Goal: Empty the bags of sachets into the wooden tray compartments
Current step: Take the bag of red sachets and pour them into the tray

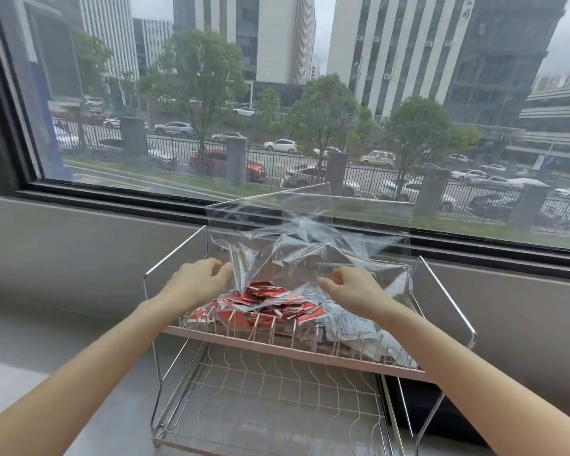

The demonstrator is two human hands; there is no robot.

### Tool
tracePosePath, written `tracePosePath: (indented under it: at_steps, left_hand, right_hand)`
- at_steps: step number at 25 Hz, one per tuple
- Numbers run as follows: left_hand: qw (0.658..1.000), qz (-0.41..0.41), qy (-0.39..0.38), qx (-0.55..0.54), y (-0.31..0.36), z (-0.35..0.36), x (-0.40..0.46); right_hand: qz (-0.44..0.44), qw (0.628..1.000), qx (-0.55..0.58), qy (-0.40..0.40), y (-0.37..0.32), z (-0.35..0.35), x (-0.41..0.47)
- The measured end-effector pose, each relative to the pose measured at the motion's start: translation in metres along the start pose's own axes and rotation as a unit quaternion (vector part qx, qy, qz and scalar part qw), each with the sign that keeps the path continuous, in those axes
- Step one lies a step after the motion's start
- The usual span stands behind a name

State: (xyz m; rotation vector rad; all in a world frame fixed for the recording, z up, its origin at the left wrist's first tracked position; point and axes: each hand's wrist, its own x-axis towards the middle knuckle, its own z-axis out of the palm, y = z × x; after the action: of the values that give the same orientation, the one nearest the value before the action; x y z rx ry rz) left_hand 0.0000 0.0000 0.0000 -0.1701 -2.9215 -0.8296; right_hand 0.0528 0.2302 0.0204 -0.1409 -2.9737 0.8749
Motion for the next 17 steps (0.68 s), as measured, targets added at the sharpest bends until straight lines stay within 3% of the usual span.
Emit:
tracePosePath:
  at_steps: [10, 17]
  left_hand:
    - [0.974, -0.061, -0.139, 0.166, -0.002, 0.018, 0.012]
    - [0.980, -0.084, -0.155, 0.088, 0.001, 0.023, 0.012]
  right_hand:
    - [0.056, 0.995, 0.050, -0.071, 0.002, 0.022, 0.011]
    - [-0.021, 0.985, 0.170, -0.014, 0.001, 0.027, 0.007]
